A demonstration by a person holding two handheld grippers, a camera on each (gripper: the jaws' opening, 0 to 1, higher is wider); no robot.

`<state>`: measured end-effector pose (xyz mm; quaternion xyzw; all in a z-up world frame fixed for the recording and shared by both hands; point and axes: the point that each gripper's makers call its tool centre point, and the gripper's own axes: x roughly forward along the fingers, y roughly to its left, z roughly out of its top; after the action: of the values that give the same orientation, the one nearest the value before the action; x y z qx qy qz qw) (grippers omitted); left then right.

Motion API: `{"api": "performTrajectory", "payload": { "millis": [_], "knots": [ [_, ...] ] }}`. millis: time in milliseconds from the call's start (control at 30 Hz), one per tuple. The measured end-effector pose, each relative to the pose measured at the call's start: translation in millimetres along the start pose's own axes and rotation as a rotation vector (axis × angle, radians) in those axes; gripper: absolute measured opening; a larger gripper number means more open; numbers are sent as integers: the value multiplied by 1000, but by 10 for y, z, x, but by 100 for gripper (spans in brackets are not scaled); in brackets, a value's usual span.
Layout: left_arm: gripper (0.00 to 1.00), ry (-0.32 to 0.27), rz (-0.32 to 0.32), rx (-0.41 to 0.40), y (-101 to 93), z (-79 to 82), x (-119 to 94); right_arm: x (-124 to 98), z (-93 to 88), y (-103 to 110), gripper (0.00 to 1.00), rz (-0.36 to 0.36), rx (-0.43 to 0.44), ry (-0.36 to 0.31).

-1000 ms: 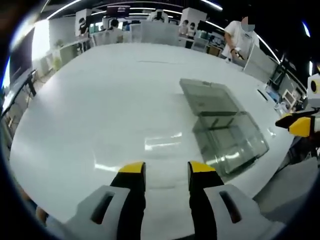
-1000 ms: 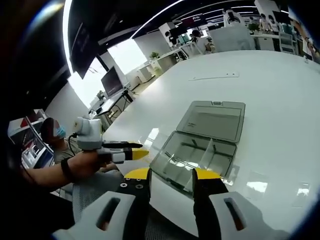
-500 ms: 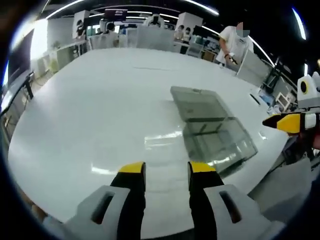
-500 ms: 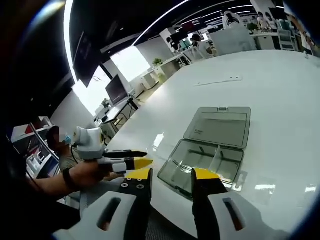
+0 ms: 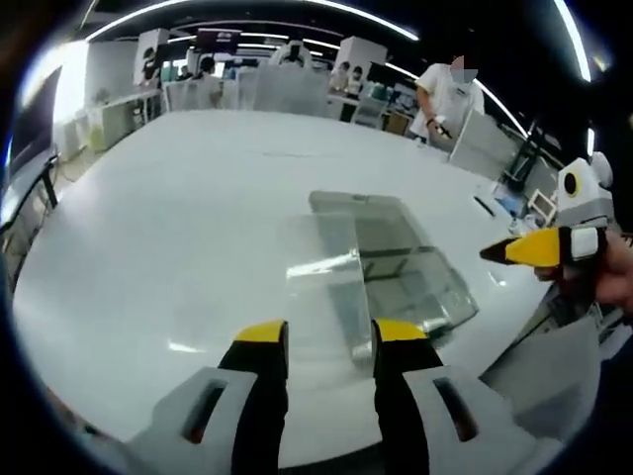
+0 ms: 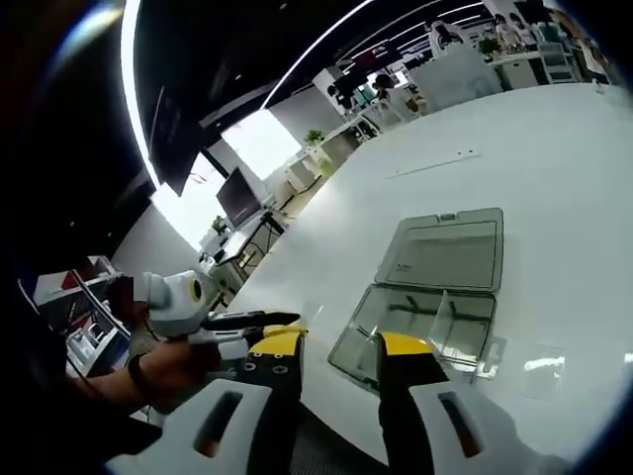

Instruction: Insert the divider into the dual guide fixture by aligning both edges with the guide slots and pushing it downward to the bottom, including one-sided entry, uneven engagement, binding, and posture correction.

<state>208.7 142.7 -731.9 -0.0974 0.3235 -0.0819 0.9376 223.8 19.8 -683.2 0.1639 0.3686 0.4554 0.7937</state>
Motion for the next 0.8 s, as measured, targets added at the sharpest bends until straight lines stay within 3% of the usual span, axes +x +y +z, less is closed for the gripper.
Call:
{"api": "performTrajectory", "payload": {
  "millis": [500, 800],
  "knots": [
    [32, -23, -92, 53, -279, 26, -61, 3, 163, 11, 21, 16, 38, -61],
    [32, -59, -158, 74, -485, 46, -66, 51, 159, 69, 20, 40, 65, -64]
  ]
}}
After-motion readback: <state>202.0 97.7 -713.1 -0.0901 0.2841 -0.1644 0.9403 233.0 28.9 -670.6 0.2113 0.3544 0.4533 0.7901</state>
